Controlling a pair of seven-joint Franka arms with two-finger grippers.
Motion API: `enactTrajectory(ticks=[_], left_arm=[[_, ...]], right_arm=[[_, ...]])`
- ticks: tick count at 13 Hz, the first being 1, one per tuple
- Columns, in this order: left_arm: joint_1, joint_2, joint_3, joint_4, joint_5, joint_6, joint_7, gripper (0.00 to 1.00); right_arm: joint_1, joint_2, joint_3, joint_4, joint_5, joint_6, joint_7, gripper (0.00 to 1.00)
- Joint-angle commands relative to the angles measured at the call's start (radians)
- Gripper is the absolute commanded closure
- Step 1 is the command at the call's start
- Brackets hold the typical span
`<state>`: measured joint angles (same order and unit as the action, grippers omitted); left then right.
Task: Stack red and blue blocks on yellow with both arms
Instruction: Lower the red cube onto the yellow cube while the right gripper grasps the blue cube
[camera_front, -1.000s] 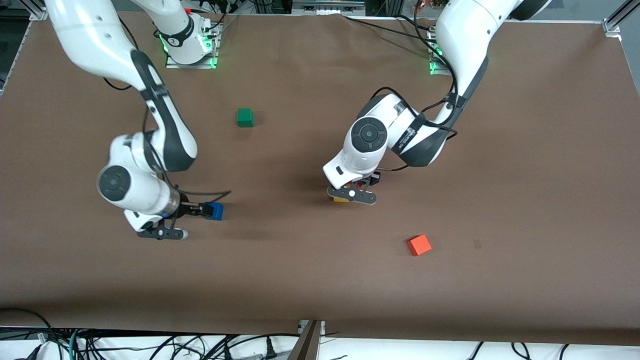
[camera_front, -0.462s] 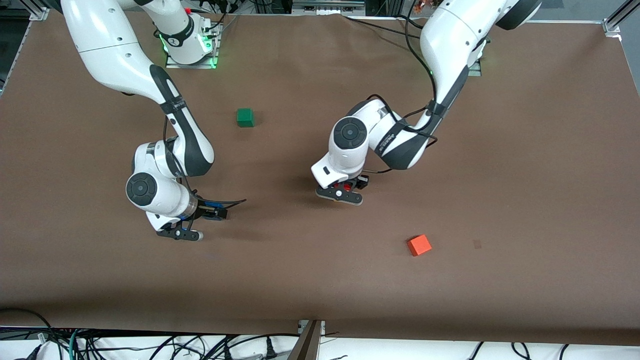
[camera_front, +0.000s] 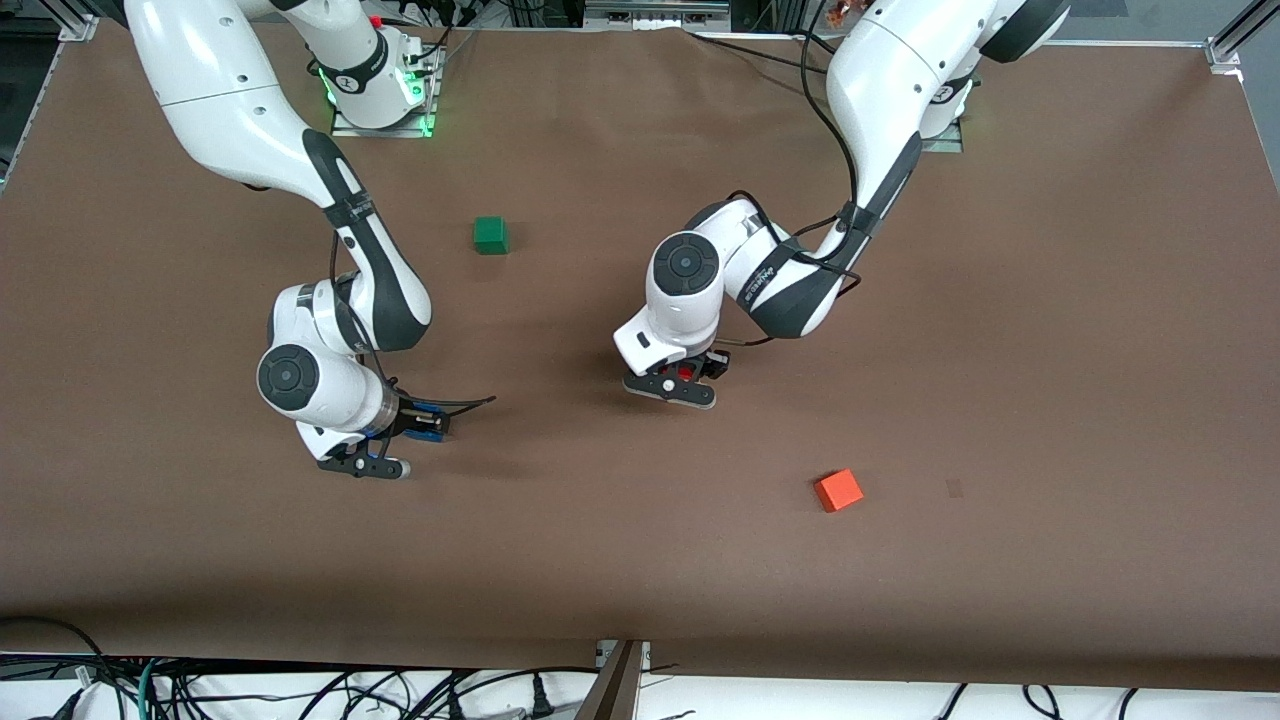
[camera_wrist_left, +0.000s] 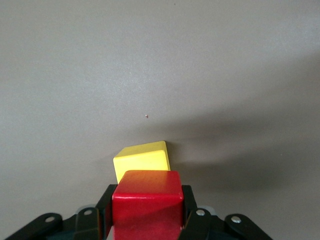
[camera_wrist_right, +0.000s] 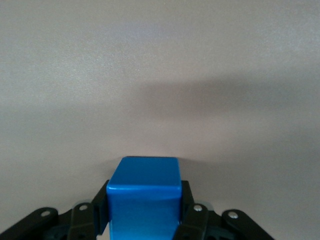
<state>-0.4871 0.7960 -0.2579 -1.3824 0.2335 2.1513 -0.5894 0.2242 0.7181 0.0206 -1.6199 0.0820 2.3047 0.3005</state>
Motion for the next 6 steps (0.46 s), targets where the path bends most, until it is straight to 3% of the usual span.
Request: enactTrajectory(ticks=[1, 6], left_arm=[[-0.016, 0.019, 0.017, 0.040, 0.026, -0.002, -0.023, 0.98], [-0.018, 0.017, 0.035, 0.043, 0.024, -0.001, -0.023, 0.97]], right_arm=[[0.000, -0.019, 0.001, 0.018, 0.013, -0.008, -0.057, 0.53], [0.012, -0.017, 0.002, 0.227, 0.007, -0.243, -0.057, 0.53]])
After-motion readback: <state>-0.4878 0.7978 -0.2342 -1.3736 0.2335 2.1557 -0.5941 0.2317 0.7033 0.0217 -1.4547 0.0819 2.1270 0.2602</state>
